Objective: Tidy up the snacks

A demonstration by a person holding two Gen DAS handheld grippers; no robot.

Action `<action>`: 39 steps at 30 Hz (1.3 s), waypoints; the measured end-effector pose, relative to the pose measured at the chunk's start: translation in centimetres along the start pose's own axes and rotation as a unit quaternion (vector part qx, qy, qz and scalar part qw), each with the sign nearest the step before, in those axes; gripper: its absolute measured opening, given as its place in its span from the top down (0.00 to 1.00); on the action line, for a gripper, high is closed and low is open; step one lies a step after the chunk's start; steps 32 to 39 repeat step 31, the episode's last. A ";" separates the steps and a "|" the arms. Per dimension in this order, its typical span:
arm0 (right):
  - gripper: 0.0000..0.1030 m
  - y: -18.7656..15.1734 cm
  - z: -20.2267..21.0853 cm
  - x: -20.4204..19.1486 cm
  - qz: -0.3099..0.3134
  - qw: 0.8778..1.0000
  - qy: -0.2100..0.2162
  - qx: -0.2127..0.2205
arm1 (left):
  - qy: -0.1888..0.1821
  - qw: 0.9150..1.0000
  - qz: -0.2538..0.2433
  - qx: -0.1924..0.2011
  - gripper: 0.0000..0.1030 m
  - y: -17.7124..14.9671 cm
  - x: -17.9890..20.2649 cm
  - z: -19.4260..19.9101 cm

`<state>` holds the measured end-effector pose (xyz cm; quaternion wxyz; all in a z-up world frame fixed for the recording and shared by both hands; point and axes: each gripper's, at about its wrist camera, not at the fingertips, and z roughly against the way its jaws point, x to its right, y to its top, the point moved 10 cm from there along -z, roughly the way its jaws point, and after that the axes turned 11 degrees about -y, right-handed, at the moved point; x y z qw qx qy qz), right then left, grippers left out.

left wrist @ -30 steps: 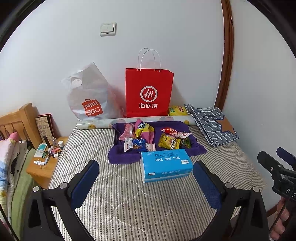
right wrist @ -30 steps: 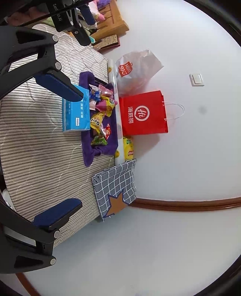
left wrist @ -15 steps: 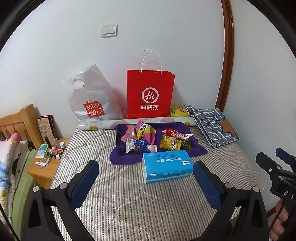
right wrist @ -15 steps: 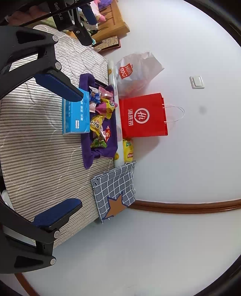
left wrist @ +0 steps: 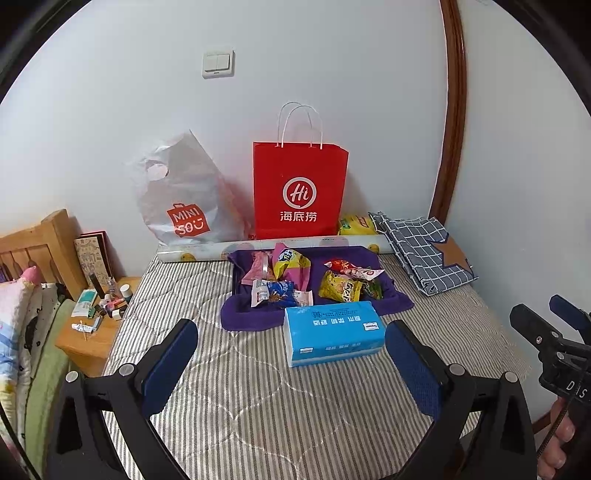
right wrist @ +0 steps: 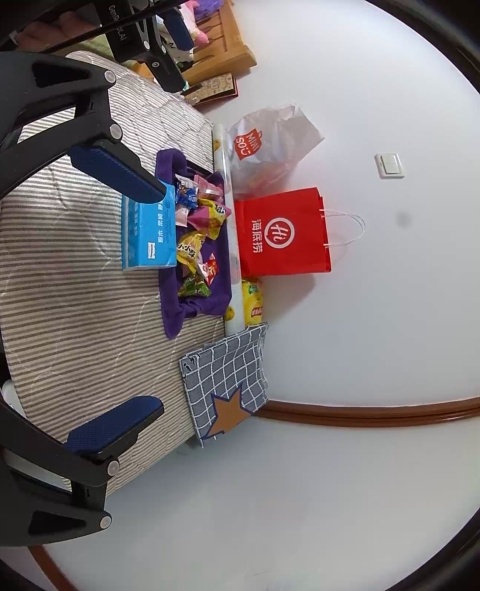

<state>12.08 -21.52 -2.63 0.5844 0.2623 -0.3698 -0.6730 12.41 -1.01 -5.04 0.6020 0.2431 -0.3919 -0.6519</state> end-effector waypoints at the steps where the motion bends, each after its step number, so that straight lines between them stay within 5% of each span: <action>1: 0.00 0.0 0.0 0.0 0.000 1.000 0.000 0.000 | 0.000 1.000 0.000 0.000 0.01 0.0 0.0 0.0; 39: 0.00 0.0 0.6 -0.4 0.003 1.000 0.008 0.007 | -0.005 1.000 0.003 0.005 0.01 0.5 0.1 0.2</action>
